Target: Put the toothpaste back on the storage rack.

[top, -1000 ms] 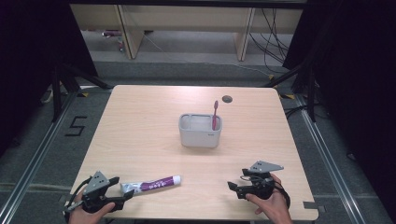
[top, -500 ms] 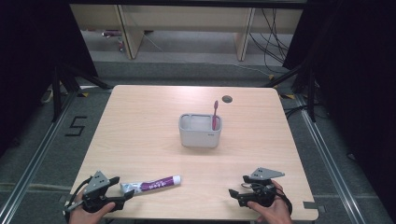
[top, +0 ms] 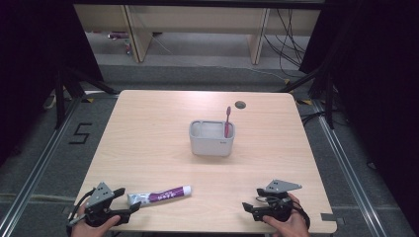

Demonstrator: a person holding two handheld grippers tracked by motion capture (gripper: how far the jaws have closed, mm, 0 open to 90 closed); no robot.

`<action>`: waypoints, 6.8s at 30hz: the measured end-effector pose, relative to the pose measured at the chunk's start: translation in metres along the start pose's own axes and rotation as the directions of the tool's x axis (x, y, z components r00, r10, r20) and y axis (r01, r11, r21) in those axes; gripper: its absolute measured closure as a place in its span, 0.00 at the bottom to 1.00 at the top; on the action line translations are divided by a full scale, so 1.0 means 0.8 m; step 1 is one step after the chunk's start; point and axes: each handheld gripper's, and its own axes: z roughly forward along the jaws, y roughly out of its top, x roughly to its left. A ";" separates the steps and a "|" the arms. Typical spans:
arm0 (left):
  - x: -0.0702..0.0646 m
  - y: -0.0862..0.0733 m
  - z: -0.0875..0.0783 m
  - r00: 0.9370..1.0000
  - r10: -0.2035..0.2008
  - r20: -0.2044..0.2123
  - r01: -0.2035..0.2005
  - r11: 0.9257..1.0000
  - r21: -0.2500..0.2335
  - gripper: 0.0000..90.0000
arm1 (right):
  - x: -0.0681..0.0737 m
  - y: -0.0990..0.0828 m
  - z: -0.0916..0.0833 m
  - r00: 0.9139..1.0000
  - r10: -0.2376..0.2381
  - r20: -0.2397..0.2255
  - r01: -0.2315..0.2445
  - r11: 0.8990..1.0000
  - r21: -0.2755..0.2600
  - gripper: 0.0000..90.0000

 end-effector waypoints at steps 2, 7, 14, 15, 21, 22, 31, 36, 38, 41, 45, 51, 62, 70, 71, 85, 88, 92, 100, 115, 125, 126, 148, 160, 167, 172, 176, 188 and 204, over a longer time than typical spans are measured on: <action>-0.001 0.000 0.000 1.000 -0.001 0.010 0.001 1.000 -0.008 0.24 | 0.001 0.000 -0.001 1.000 0.002 0.001 -0.002 1.000 0.007 0.27; -0.006 0.001 -0.002 1.000 -0.006 0.028 0.006 1.000 -0.012 0.33 | 0.004 -0.002 0.000 0.996 0.082 -0.020 -0.081 0.996 0.029 0.27; -0.021 0.000 -0.008 0.996 0.068 0.056 -0.066 0.997 -0.037 0.72 | -0.002 -0.003 0.001 1.000 0.010 -0.014 -0.010 1.000 0.011 0.28; -0.024 0.000 -0.009 0.995 0.076 0.057 -0.074 0.996 -0.041 0.77 | -0.001 -0.004 0.000 1.000 0.018 -0.007 -0.018 1.000 0.013 0.28; -0.035 -0.003 -0.008 0.990 0.116 0.079 -0.114 0.993 -0.030 0.97 | -0.001 -0.005 -0.001 0.999 0.030 -0.014 -0.030 0.999 0.014 0.28; -0.038 -0.003 -0.007 0.988 0.120 0.093 -0.118 0.993 -0.028 1.00 | -0.003 -0.005 -0.002 1.000 0.009 -0.008 -0.008 1.000 0.009 0.28; -0.048 -0.004 -0.001 0.982 0.156 0.106 -0.158 0.987 0.004 1.00 | 0.000 -0.007 -0.002 0.999 0.049 -0.022 -0.049 0.999 0.021 0.28; -0.049 -0.004 0.004 0.978 0.179 0.108 -0.183 0.983 0.028 1.00 | -0.003 -0.007 -0.003 1.000 0.013 -0.011 -0.013 1.000 0.011 0.28; -0.050 -0.003 0.006 0.980 0.170 0.105 -0.174 0.984 0.030 1.00 | -0.003 -0.007 -0.003 1.000 0.014 -0.011 -0.014 1.000 0.011 0.29; -0.050 -0.003 0.010 0.982 0.158 0.100 -0.162 0.986 0.032 1.00 | 0.000 -0.008 -0.004 0.999 0.044 -0.025 -0.043 0.999 0.015 0.29; -0.048 -0.002 0.014 0.982 0.167 0.088 -0.172 0.984 0.048 1.00 | 0.000 -0.009 -0.004 0.999 0.045 -0.022 -0.044 0.999 0.016 0.29; -0.042 -0.001 0.018 0.978 0.195 0.076 -0.202 0.976 0.088 1.00 | -0.002 -0.009 -0.004 0.999 0.031 -0.028 -0.031 0.999 0.014 0.29; -0.035 0.002 0.026 0.975 0.217 0.040 -0.221 0.968 0.120 1.00 | -0.001 -0.010 -0.006 0.999 0.043 -0.016 -0.043 0.999 0.004 0.29; -0.030 0.007 0.037 0.972 0.233 0.037 -0.236 0.962 0.140 1.00 | -0.001 -0.010 -0.007 0.998 0.060 -0.027 -0.060 0.998 0.015 0.29; -0.029 0.008 0.037 0.973 0.228 0.037 -0.231 0.962 0.142 1.00 | -0.001 -0.010 -0.007 0.998 0.052 -0.023 -0.052 0.999 0.008 0.29; -0.016 0.022 0.054 0.970 0.244 0.003 -0.242 0.960 0.143 1.00 | -0.002 -0.010 -0.009 0.998 0.053 -0.014 -0.053 0.999 0.002 0.29; -0.014 0.028 0.060 0.970 0.244 -0.006 -0.241 0.960 0.141 1.00 | -0.002 -0.010 -0.006 0.998 0.053 -0.028 -0.053 0.999 -0.007 0.29; -0.009 0.033 0.068 0.969 0.246 -0.009 -0.242 0.960 0.137 1.00 | -0.002 -0.010 -0.008 0.998 0.061 -0.026 -0.061 0.998 0.005 0.29; -0.002 0.046 0.086 0.967 0.254 -0.006 -0.251 0.959 0.132 1.00 | -0.002 -0.009 -0.009 0.997 0.072 -0.027 -0.072 0.997 0.016 0.29; -0.004 0.069 0.111 0.963 0.269 -0.009 -0.266 0.956 0.122 1.00 | -0.002 -0.010 -0.009 0.996 0.079 -0.031 -0.079 0.997 0.010 0.29; -0.009 0.085 0.132 0.966 0.257 0.008 -0.256 0.961 0.107 1.00 | -0.007 -0.010 -0.011 0.999 0.037 -0.032 -0.037 0.999 0.004 0.29; -0.009 0.085 0.132 0.966 0.257 0.008 -0.256 0.961 0.107 1.00 | -0.007 -0.010 -0.011 0.999 0.037 -0.032 -0.037 0.999 0.004 0.29; -0.029 0.106 0.162 0.956 0.287 0.054 -0.292 0.949 0.122 0.99 | -0.006 -0.011 -0.014 0.995 0.082 -0.048 -0.081 0.997 0.013 0.29; -0.016 0.109 0.152 0.987 0.135 0.084 -0.147 0.976 0.161 0.73 | -0.007 -0.011 -0.015 0.998 0.064 -0.027 -0.064 0.998 -0.004 0.29; -0.018 0.116 0.149 0.995 0.040 0.096 -0.060 0.976 0.209 0.56 | -0.007 -0.011 -0.016 0.998 0.060 -0.006 -0.060 0.998 0.000 0.29; -0.017 0.123 0.151 0.993 -0.024 0.115 -0.009 0.961 0.276 0.47 | -0.006 -0.011 -0.015 0.998 0.060 -0.024 -0.060 0.998 0.008 0.29; -0.021 0.124 0.156 0.991 -0.040 0.128 0.002 0.959 0.284 0.43 | -0.008 -0.011 -0.015 0.999 0.046 -0.019 -0.046 0.999 -0.003 0.29; -0.031 0.133 0.174 0.993 -0.048 0.112 0.005 0.936 0.353 0.36 | -0.008 -0.011 -0.015 0.998 0.054 -0.016 -0.054 0.999 0.002 0.29; -0.035 0.140 0.182 0.994 -0.016 0.105 -0.027 0.917 0.397 0.43 | -0.005 -0.011 -0.017 0.996 0.083 -0.015 -0.083 0.997 0.002 0.29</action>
